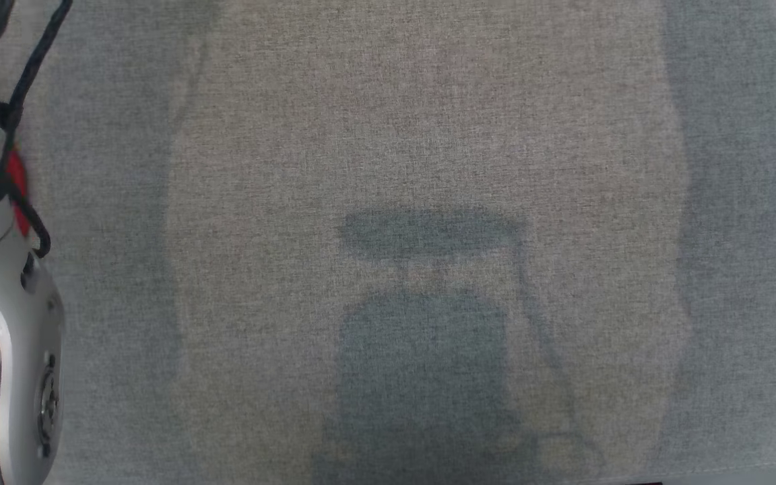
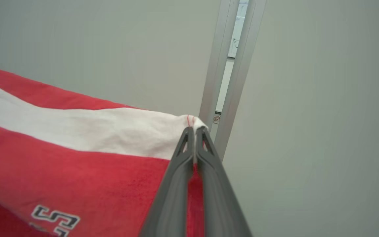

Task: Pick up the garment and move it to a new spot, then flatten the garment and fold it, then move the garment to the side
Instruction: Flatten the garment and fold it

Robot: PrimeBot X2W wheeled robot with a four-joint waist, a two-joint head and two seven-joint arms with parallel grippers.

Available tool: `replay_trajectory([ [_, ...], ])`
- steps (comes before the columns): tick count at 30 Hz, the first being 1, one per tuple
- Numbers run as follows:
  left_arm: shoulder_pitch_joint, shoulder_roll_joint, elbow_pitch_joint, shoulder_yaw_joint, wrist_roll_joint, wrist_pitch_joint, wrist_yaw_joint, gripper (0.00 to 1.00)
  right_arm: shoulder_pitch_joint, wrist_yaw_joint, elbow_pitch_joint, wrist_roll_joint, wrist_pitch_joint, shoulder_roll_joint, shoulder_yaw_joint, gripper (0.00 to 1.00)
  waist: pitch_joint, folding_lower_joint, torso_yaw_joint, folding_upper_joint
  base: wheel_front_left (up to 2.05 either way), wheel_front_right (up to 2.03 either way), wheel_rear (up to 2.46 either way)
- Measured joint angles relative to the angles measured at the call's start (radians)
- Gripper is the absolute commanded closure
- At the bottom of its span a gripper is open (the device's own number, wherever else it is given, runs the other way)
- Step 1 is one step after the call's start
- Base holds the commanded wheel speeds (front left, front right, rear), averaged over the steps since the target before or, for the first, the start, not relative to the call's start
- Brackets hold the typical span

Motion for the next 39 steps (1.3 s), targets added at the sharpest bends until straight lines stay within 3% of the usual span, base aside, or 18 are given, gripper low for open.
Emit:
replay_trajectory([
  [8,0.171,0.025,0.031,-0.17,0.016,-0.133,-0.008,1.0,0.145,0.0,0.035,0.062,0.033,-0.084,0.144,1.0,0.033,0.0,-0.006,0.0,0.0,0.0,0.0],
  [17,0.518,0.07,-0.039,-0.278,-0.014,-0.217,-0.009,1.0,0.402,0.001,-0.096,0.201,0.076,-0.225,0.195,1.0,-0.049,-0.0001,0.011,0.0,0.0,0.0,0.0],
  [24,0.779,0.102,-0.122,-0.317,-0.001,-0.262,0.016,1.0,0.617,0.001,-0.206,0.227,0.175,-0.324,0.199,1.0,-0.15,-0.0003,0.031,0.0,0.0,0.0,0.0],
  [34,1.036,0.119,-0.131,-0.393,0.011,-0.262,0.06,1.0,0.902,0.001,-0.37,0.303,0.333,-0.366,0.187,1.0,-0.305,-0.0003,0.048,0.0,0.0,0.0,0.0],
  [39,1.13,0.134,-0.142,-0.418,0.015,-0.267,0.083,1.0,1.073,0.001,-0.449,0.321,0.397,-0.365,0.12,1.0,-0.384,-0.0003,0.051,0.0,0.0,0.0,0.0],
])
